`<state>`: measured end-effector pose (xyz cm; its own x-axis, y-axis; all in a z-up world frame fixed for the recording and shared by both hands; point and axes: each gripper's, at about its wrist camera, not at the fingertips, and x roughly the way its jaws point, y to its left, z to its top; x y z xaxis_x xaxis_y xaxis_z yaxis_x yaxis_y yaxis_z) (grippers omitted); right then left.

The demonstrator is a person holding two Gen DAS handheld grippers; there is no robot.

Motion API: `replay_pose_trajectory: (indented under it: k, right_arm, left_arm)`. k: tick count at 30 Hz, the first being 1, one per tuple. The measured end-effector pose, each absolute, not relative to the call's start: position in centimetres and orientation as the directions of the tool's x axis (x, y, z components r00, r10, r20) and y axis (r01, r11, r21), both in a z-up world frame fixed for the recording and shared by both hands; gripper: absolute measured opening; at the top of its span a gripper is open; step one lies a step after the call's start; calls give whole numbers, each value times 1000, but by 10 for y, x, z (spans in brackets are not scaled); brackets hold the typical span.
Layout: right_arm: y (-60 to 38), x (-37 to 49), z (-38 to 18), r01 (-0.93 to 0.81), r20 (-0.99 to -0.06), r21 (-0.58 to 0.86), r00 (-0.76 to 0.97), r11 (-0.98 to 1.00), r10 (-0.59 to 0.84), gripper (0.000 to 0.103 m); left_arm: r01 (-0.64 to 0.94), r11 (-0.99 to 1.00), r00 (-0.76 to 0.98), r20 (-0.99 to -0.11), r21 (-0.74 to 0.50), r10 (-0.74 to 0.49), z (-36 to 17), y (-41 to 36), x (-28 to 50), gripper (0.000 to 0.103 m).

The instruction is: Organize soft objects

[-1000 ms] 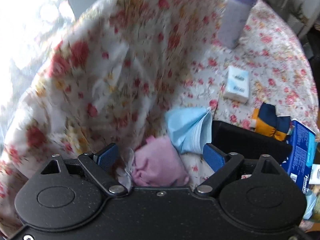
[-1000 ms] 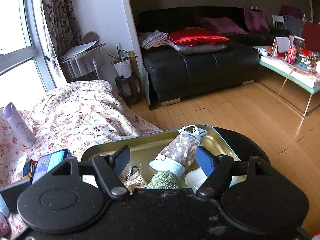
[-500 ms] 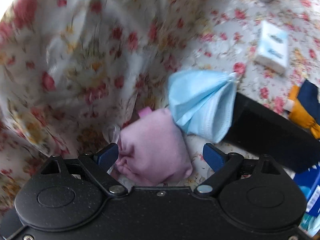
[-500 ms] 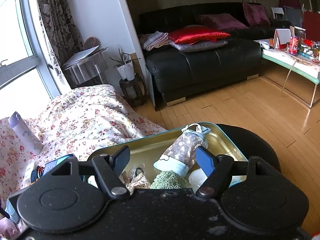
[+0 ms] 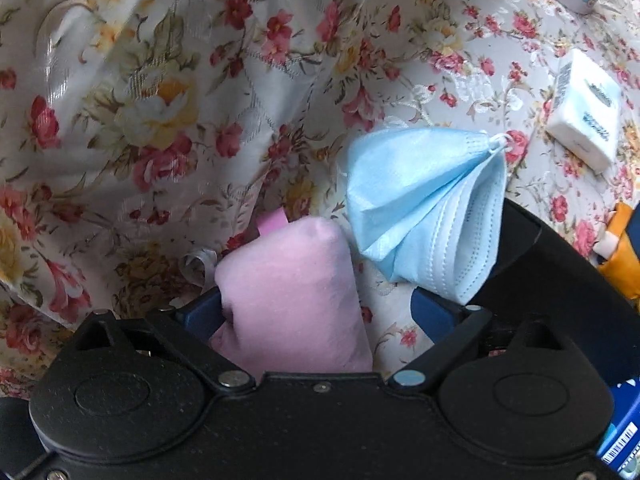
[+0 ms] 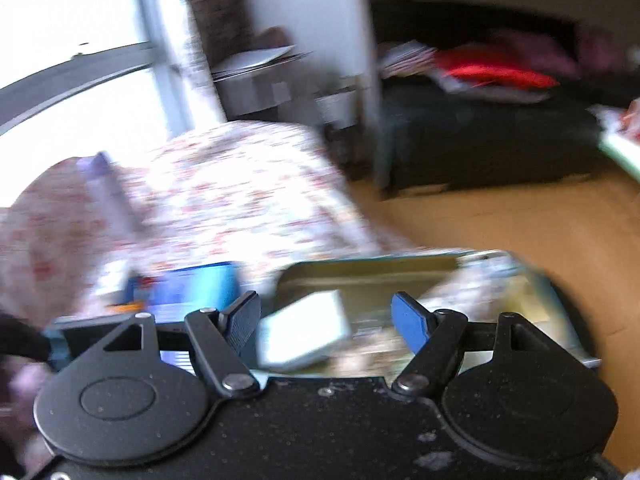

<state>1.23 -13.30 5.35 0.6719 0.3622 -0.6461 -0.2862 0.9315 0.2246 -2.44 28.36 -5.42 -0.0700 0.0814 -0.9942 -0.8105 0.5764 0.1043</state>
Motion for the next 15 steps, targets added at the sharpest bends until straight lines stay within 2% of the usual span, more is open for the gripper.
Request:
replay_pose_trajectory:
  k: [5,7,14,15]
  right_arm:
    - [-58,10,66,-449,-658,191,602,873,453,72]
    - [-29,9,69,-504,-668,167,574,847,474,72]
    - [22,11,69,-559,-703,160,514,813,492,72]
    - [25,10,70,-557,-706,165,510,814,492,72]
  left_arm:
    - [-812,578,-23,-995,77,100,-45,286,-33,71]
    - [-818,573,9,-994,54,106,-39,286,-39,56]
    - [-785,608,176,-984,-117,38,-23,283,-55,47]
    - [-771,622,198,-980,-137,29,-23,282,-56,40]
